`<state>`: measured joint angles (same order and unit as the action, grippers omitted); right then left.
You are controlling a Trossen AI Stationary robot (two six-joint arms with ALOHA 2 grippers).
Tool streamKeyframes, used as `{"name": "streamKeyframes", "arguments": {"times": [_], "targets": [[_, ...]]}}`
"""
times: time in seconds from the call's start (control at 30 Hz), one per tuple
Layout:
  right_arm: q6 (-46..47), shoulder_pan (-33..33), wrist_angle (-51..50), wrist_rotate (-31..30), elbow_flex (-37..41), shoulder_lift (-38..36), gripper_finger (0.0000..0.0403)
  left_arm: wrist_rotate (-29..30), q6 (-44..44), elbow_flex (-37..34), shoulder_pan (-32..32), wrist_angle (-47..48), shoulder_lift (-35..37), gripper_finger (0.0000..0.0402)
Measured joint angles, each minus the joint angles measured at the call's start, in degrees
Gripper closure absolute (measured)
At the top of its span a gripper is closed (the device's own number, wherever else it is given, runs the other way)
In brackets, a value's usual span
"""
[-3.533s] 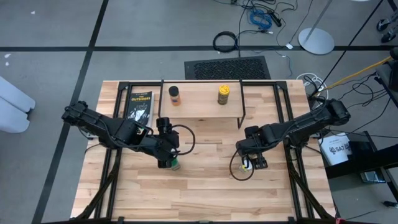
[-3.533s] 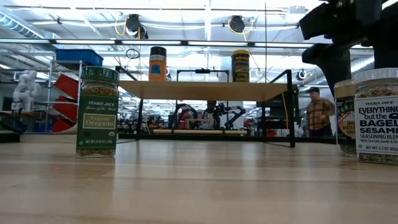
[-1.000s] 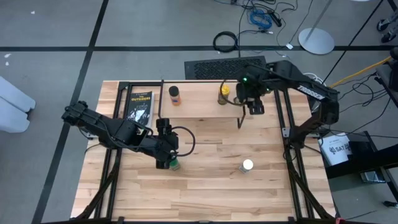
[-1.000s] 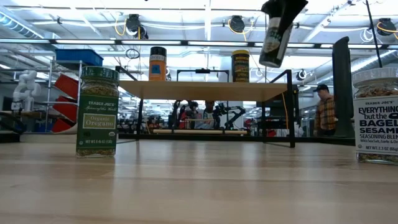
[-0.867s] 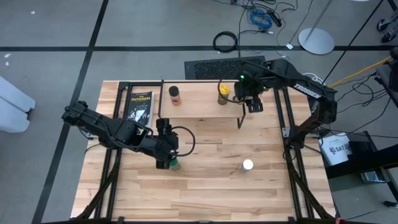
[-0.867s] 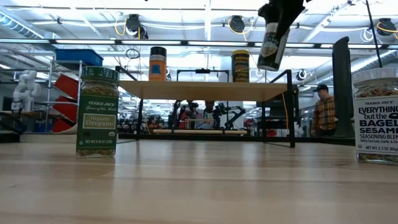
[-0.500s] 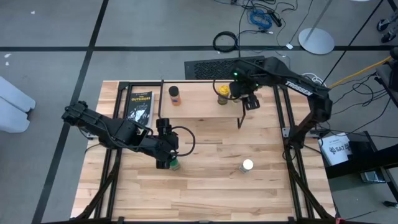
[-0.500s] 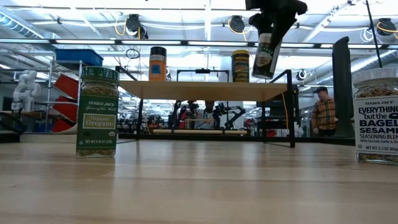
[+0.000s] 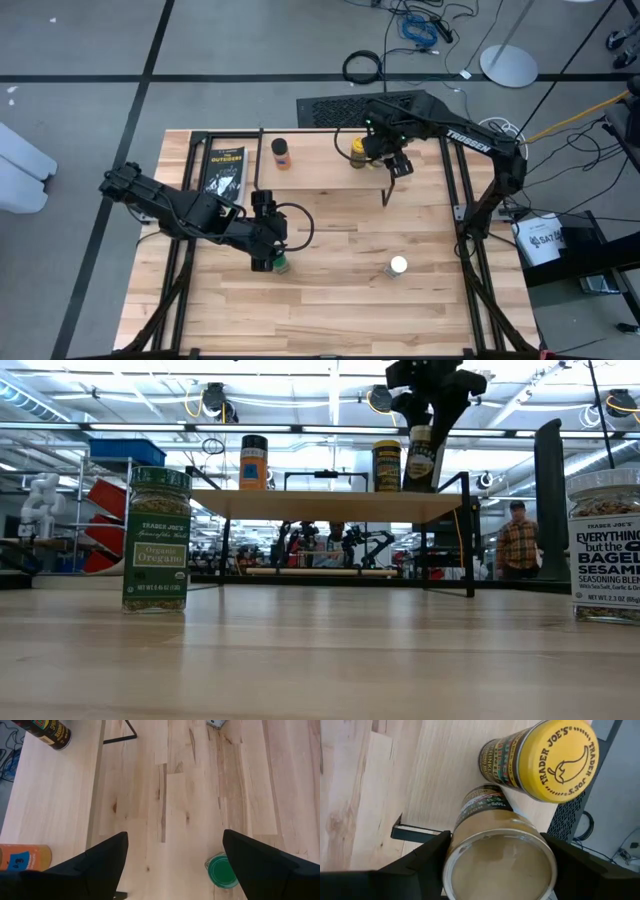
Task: Shelf spices
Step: Put the brown seasoning bottle on the shelf
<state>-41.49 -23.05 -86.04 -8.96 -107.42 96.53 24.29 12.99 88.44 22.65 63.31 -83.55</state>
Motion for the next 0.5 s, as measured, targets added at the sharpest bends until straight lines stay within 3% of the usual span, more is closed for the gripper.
{"name": "streamKeyframes", "arguments": {"times": [0.2, 0.5], "targets": [[-0.90, -1.03, -1.07, 3.49, 0.00, 0.00, 0.0129, 0.00, -0.22, 0.00, 0.00, 0.00, 0.00, 0.0065], [-1.34, -2.84, -0.62, 3.70, 0.00, 0.00, 0.0121, 0.00, -0.21, 0.00, -0.01, 0.00, 0.00, 0.0065]]}}
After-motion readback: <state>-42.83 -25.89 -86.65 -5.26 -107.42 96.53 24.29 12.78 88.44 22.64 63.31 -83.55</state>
